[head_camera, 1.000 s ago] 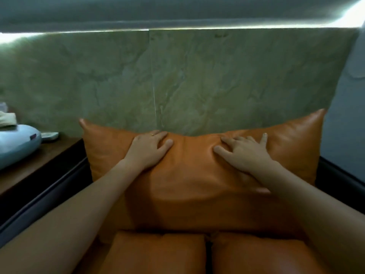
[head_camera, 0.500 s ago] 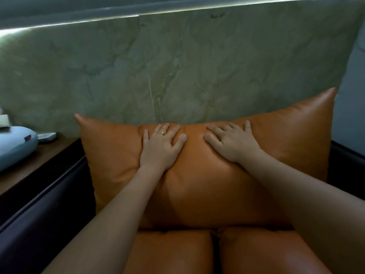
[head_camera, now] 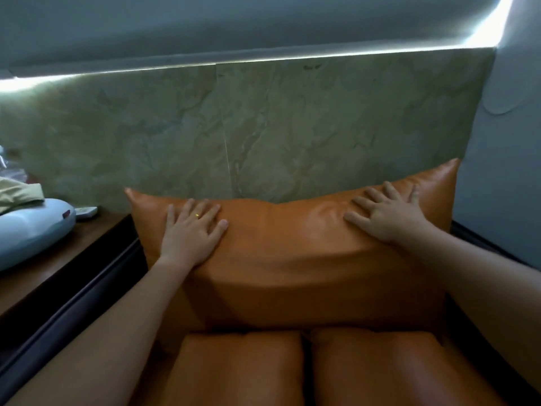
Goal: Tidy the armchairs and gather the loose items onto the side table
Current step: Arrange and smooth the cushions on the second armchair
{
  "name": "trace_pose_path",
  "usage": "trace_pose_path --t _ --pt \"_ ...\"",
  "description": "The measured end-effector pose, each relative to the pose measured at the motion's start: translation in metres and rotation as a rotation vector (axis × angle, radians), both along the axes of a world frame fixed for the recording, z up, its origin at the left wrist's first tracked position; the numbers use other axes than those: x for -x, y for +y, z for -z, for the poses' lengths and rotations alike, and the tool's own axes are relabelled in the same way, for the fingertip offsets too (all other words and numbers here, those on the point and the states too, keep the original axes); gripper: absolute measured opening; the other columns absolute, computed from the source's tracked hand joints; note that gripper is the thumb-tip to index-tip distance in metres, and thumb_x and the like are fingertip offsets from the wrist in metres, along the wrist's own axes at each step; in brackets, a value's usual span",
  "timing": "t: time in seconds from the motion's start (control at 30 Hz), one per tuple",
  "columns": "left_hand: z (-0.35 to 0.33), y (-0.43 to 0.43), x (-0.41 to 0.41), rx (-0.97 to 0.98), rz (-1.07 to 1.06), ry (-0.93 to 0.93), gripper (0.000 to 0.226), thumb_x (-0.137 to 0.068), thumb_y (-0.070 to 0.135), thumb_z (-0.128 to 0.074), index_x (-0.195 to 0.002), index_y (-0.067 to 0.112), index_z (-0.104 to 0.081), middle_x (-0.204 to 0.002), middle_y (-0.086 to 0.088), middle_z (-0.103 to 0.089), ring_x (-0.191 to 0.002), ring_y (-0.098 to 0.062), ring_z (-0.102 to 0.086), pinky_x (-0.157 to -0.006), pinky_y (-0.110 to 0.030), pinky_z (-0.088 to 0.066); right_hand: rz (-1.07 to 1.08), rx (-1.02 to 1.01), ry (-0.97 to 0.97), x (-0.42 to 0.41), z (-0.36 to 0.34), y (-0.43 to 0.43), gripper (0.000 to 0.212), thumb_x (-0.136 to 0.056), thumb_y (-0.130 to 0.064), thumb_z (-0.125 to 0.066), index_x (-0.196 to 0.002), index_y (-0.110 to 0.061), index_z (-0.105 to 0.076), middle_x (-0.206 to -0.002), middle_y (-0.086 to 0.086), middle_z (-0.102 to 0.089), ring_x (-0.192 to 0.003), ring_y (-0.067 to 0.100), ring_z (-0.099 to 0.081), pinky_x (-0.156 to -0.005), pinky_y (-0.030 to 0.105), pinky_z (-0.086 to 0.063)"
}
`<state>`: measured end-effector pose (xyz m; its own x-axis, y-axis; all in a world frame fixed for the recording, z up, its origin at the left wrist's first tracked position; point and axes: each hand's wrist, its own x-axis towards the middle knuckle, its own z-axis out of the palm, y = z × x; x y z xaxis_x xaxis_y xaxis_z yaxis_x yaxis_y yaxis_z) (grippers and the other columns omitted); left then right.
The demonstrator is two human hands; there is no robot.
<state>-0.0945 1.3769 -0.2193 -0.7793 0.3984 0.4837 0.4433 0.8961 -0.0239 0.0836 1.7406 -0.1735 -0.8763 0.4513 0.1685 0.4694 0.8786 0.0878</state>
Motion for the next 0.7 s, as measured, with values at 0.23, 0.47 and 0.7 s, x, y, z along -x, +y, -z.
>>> trace_pose_path --t 0.23,0.47,0.7 --pt "-0.015 -0.022 0.055 -0.078 -0.158 -0.05 0.075 -0.087 0.081 -0.019 -0.144 0.04 -0.046 -0.155 -0.002 -0.039 -0.148 -0.025 -0.022 -0.116 -0.064 -0.001 0.195 0.143 0.144 0.006 -0.008 0.07 0.076 -0.084 -0.087 -0.02 -0.151 -0.052 -0.025 -0.167 -0.009 -0.013 -0.154 0.026 0.002 -0.11 0.079 0.001" --pt "-0.001 -0.046 0.082 -0.303 -0.17 -0.014 0.064 -0.094 0.067 -0.031 -0.137 0.028 -0.057 -0.15 -0.009 -0.046 -0.144 -0.03 -0.029 -0.118 -0.06 -0.01 0.218 0.066 0.434 0.009 0.021 0.079 0.07 -0.09 -0.077 -0.018 -0.146 -0.04 -0.039 -0.164 0.001 -0.021 -0.153 0.026 -0.006 -0.11 0.076 -0.008" --pt "0.013 -0.04 0.006 -0.503 -0.19 -0.219 0.073 -0.093 0.074 -0.027 -0.156 0.036 -0.023 -0.167 -0.007 -0.004 -0.153 -0.028 0.003 -0.119 -0.059 -0.006 0.223 0.253 0.561 -0.035 0.068 0.007 0.071 -0.097 -0.064 -0.017 -0.16 -0.03 -0.011 -0.169 0.004 0.002 -0.154 0.028 0.01 -0.118 0.067 -0.003"
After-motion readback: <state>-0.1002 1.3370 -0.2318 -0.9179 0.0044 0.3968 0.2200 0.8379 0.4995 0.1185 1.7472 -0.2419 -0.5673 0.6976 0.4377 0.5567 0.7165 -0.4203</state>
